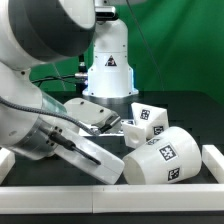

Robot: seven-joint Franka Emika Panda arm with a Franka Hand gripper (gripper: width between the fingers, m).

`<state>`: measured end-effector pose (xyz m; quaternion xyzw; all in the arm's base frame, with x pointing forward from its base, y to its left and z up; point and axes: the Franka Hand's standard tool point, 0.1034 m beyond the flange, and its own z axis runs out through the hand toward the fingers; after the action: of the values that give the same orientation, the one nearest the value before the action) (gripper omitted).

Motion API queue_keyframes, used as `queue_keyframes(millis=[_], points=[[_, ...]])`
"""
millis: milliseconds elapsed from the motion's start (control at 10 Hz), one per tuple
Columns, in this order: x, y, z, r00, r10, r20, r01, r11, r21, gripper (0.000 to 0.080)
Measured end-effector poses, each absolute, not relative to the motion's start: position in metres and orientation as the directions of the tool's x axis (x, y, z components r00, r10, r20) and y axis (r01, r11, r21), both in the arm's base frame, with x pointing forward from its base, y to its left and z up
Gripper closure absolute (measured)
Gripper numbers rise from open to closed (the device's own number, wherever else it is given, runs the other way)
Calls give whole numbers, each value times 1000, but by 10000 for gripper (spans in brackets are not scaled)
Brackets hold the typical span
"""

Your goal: Assemble lamp

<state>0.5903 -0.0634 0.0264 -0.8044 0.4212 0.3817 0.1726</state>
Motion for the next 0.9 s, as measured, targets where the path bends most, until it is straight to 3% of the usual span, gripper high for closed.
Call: queue_keyframes(millis=[500,900], points=[[615,-74,51,343,-649,-680,-893,-450,-20,100],[611,-75,48,330,-643,-691,-895,-446,-12,100]])
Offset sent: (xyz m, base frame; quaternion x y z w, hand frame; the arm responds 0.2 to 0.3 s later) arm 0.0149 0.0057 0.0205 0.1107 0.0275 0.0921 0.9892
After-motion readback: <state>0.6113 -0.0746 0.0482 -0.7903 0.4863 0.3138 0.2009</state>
